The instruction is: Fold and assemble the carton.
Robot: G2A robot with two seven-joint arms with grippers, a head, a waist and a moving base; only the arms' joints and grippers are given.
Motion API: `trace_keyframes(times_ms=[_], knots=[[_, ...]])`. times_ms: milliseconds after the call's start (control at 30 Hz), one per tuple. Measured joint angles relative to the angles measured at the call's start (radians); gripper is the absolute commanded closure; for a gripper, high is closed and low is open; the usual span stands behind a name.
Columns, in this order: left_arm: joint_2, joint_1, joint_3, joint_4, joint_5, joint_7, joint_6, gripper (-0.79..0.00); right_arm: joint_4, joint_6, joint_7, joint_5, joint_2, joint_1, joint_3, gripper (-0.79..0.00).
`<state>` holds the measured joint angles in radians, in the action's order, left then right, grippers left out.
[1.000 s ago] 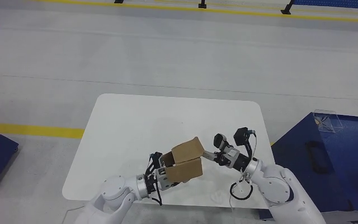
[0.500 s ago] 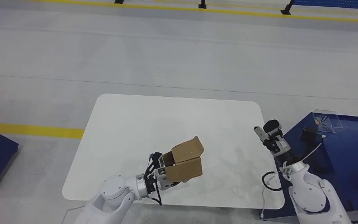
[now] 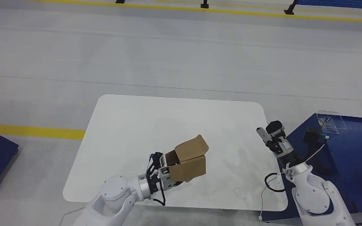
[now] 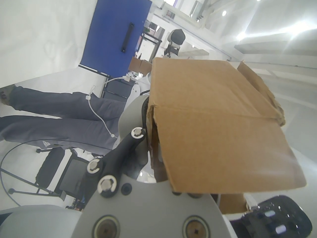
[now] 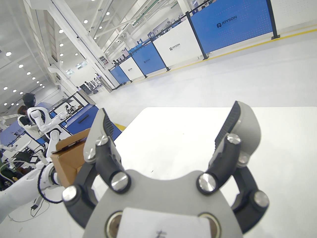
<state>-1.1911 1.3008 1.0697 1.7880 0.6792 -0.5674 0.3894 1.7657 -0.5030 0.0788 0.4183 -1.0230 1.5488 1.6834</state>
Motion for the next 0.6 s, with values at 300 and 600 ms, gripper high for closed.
trace_keyframes(times_ms=[300, 600], knots=[[-0.071, 0.088, -0.055, 0.275, 0.565, 0.865, 0.352, 0.0, 0.0, 0.0, 0.0, 0.0, 0.0, 0.0, 0.0, -0.785], [-0.174, -0.122, -0.22, 0.054, 0.925, 1.746, 0.048, 0.0, 0.0, 0.0, 0.0, 0.0, 0.0, 0.0, 0.0, -0.785]])
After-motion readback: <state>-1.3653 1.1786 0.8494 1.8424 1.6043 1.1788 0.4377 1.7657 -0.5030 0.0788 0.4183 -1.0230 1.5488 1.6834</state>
